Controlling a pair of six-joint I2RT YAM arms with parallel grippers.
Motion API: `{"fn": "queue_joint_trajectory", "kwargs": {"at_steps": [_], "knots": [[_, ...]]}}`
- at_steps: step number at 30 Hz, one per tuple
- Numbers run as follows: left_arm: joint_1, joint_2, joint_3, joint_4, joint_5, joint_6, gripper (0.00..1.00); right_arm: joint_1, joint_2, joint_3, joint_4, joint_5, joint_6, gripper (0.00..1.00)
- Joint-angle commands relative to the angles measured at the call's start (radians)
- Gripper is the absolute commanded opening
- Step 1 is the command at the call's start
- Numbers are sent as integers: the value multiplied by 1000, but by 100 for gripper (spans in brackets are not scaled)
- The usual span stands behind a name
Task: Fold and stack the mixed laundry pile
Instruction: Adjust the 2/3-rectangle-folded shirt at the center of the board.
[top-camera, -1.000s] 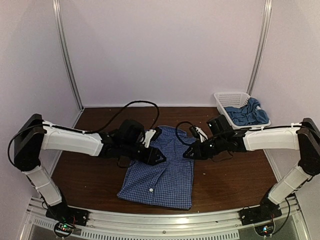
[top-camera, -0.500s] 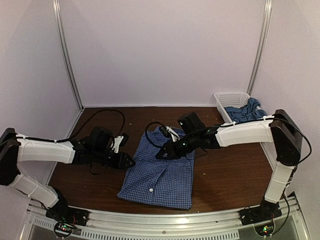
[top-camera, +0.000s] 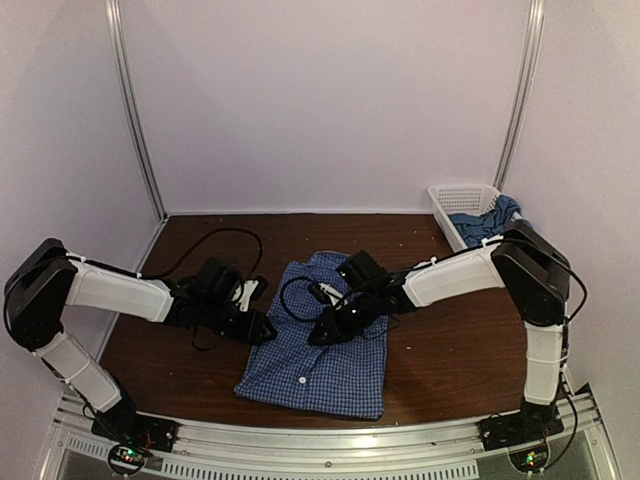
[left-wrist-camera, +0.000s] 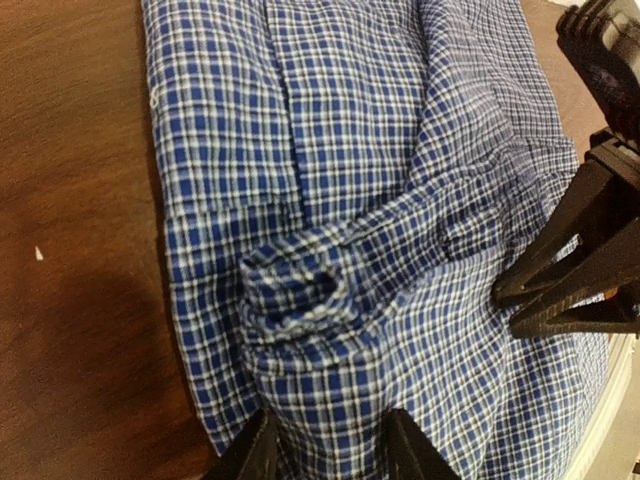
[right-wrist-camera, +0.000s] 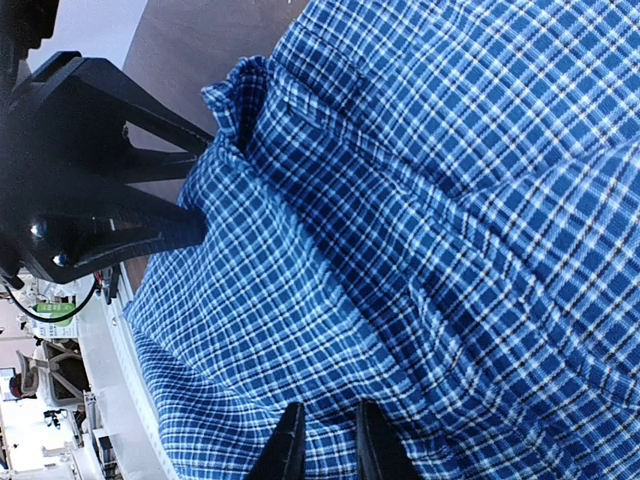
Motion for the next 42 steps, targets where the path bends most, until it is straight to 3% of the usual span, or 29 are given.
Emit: {"fn": "queue_joint_trajectory", "kwargs": {"at_steps": [1, 6, 7, 14, 21, 42], "knots": [[6, 26, 41, 80, 22, 26, 34, -2, -3, -9, -11, 22, -17, 18], [6, 28, 41, 95, 39, 34, 2, -4, -57, -18, -20, 32, -15, 18], [6, 25, 41, 93, 36, 37, 0, -4, -90, -21, -27, 39, -14, 18], [2, 7, 23, 82, 21, 48, 0, -56, -371, -145, -132, 146, 2, 33], [-15, 5, 39, 63, -13, 60, 0, -163, -494, -392, -143, 191, 35, 31], [-27, 24, 88, 41, -50, 92, 0, -172, -335, -304, -195, 261, -18, 31]]}}
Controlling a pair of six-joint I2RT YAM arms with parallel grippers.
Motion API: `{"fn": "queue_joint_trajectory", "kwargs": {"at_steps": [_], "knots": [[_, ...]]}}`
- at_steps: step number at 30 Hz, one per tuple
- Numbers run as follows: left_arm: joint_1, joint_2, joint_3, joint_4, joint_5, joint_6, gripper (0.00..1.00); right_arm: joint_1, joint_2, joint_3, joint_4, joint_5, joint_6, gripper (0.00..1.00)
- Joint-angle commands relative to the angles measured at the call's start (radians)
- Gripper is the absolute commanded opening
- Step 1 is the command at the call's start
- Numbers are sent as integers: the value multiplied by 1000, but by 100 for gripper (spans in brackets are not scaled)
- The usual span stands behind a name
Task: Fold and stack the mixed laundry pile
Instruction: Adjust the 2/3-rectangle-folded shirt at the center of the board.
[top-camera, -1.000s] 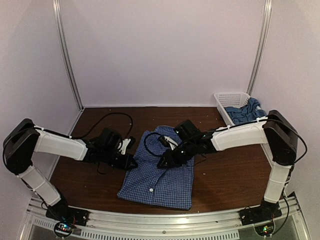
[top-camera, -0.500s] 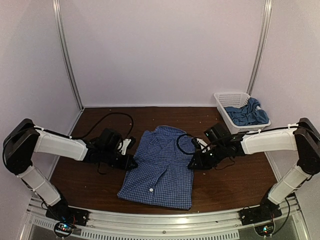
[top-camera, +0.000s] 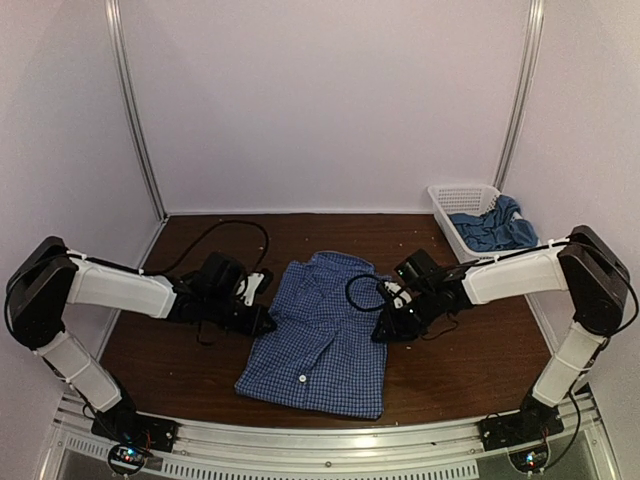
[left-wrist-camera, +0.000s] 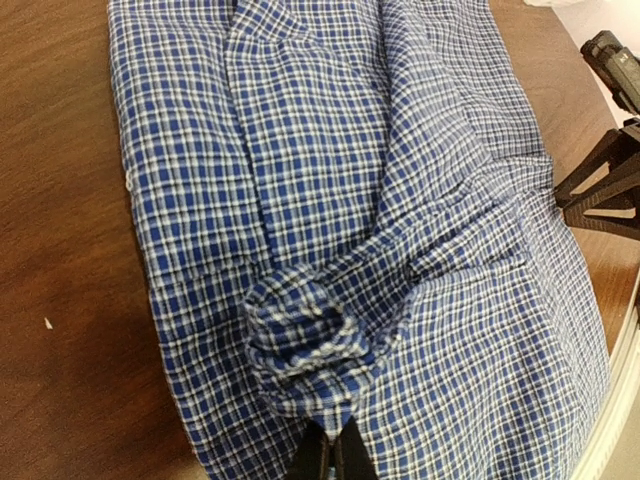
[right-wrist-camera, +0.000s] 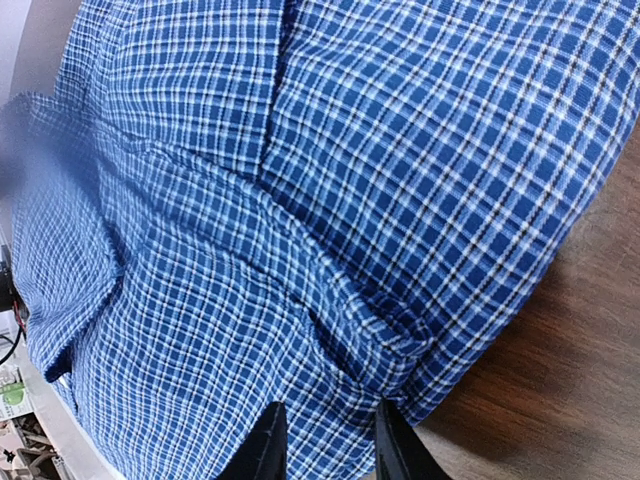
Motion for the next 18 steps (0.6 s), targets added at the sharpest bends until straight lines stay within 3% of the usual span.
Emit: {"fn": "queue_joint_trajectory", "kwargs": {"at_steps": [1, 12, 14, 18], "knots": [[-14, 8, 43, 24, -29, 31, 0, 1, -8, 21, -17, 40, -15, 31], [-77, 19, 86, -63, -151, 70, 0, 22, 0, 39, -46, 72, -25, 31], [-88, 19, 93, -75, -179, 71, 0, 31, 9, 46, -37, 65, -25, 27], [-109, 11, 101, -104, -237, 77, 0, 34, 15, 56, -33, 58, -23, 11]]}}
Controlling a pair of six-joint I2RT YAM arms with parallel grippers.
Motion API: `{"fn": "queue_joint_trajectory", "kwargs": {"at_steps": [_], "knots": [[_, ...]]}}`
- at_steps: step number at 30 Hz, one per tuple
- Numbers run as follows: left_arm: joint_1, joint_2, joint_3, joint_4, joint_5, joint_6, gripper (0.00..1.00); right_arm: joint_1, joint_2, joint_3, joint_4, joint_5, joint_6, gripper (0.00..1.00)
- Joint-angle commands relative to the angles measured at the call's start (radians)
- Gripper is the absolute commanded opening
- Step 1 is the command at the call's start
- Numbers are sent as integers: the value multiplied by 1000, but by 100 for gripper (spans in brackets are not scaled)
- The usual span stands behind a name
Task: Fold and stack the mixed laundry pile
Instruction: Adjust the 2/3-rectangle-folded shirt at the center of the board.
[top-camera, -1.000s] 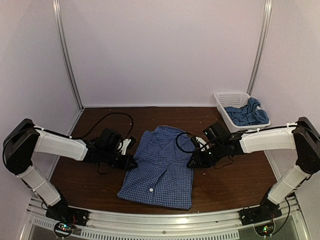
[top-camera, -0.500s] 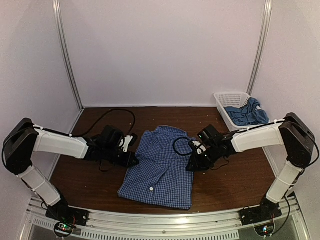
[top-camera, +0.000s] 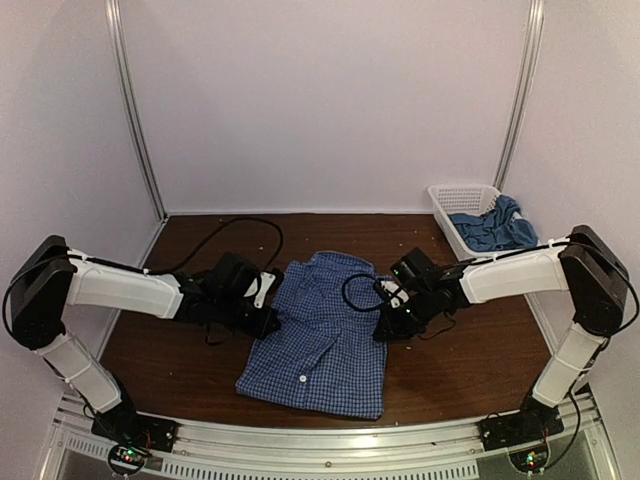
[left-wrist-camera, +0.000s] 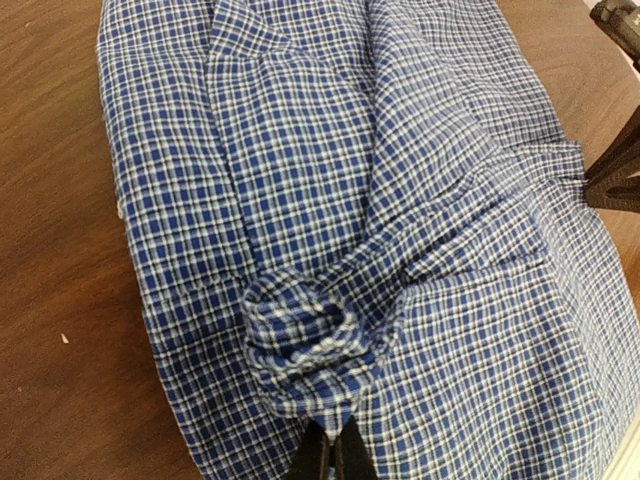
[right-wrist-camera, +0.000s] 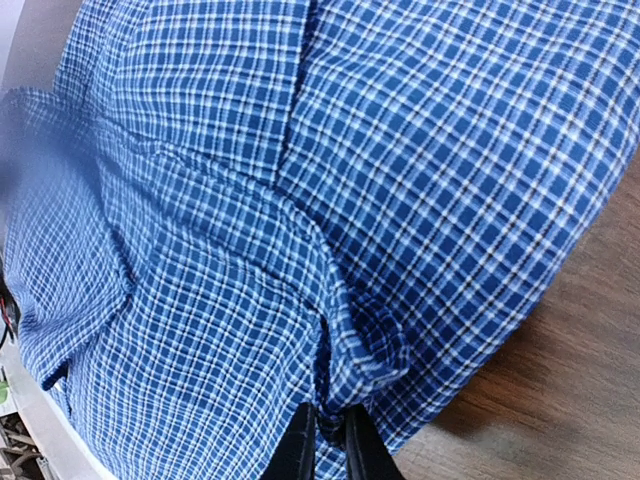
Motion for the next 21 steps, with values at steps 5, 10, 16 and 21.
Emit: {"fn": "queue_joint_trajectory", "kwargs": {"at_steps": [5, 10, 16, 21], "knots": [[-32, -33, 27, -46, -146, 33, 0, 9, -4, 37, -8, 14, -12, 0], [-53, -78, 11, -68, -216, 42, 0, 14, -48, 37, 7, 7, -6, 0], [-64, -128, -19, -87, -292, 49, 0, 20, -85, 47, 4, 13, -6, 0], [-64, -138, -35, -86, -314, 53, 0, 21, -114, 36, 30, 8, -6, 0]]}}
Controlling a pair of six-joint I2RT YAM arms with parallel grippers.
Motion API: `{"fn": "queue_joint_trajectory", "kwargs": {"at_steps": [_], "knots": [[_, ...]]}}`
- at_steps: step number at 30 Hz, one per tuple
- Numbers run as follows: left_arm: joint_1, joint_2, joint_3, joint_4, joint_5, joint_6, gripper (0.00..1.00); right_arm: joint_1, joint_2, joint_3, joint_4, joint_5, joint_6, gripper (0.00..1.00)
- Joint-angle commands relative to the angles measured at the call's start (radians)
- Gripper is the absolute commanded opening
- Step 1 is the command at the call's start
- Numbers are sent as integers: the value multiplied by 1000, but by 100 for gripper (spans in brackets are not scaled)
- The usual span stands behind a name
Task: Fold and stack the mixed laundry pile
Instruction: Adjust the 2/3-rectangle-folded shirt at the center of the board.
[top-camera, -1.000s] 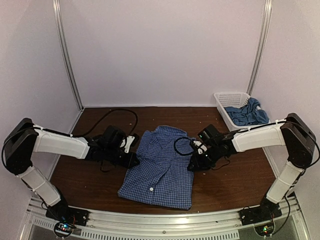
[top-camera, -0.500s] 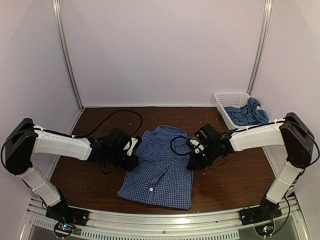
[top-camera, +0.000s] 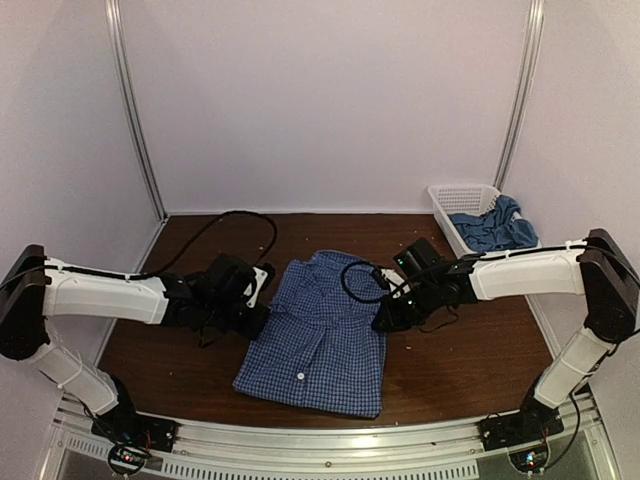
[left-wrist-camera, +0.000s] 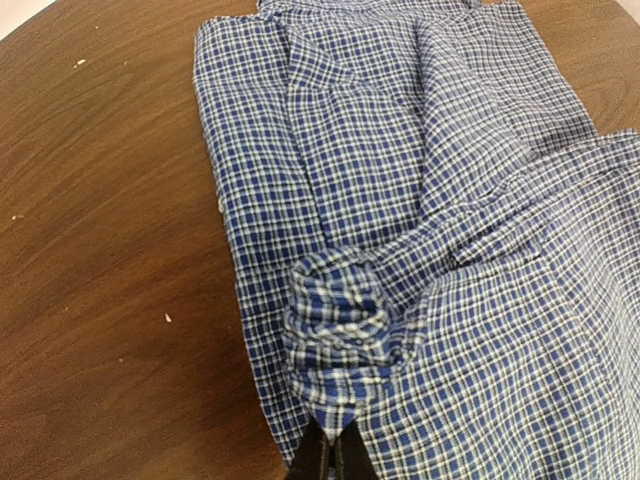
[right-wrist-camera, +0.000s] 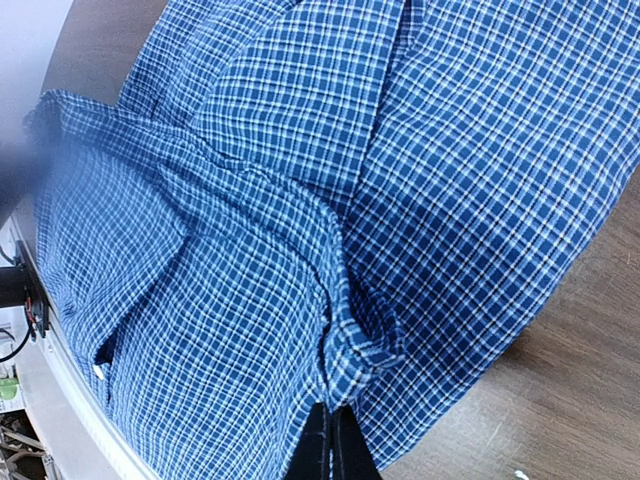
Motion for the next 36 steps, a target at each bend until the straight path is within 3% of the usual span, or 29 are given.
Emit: {"fn": "queue_joint_trajectory", "kwargs": {"at_steps": [1, 12, 21, 24, 29, 34, 36], "knots": [[-1, -29, -24, 6, -64, 17, 0, 7, -55, 13, 37, 11, -1, 0], [-1, -57, -34, 10, -120, 24, 0, 8, -83, -3, 80, 4, -22, 0], [1, 113, 10, 27, -117, 20, 1, -3, 40, -64, 115, 55, -7, 0], [0, 125, -3, 23, -129, 3, 24, -11, 82, -71, 112, 77, -6, 0], [16, 21, -58, 60, -64, 15, 72, -59, 137, -73, 119, 93, -31, 0], [92, -83, -66, 80, 86, 49, 90, -111, 197, 1, 123, 63, -96, 0], [106, -122, -62, 95, 185, 75, 97, -119, 203, 46, 97, 45, -113, 10]]}}
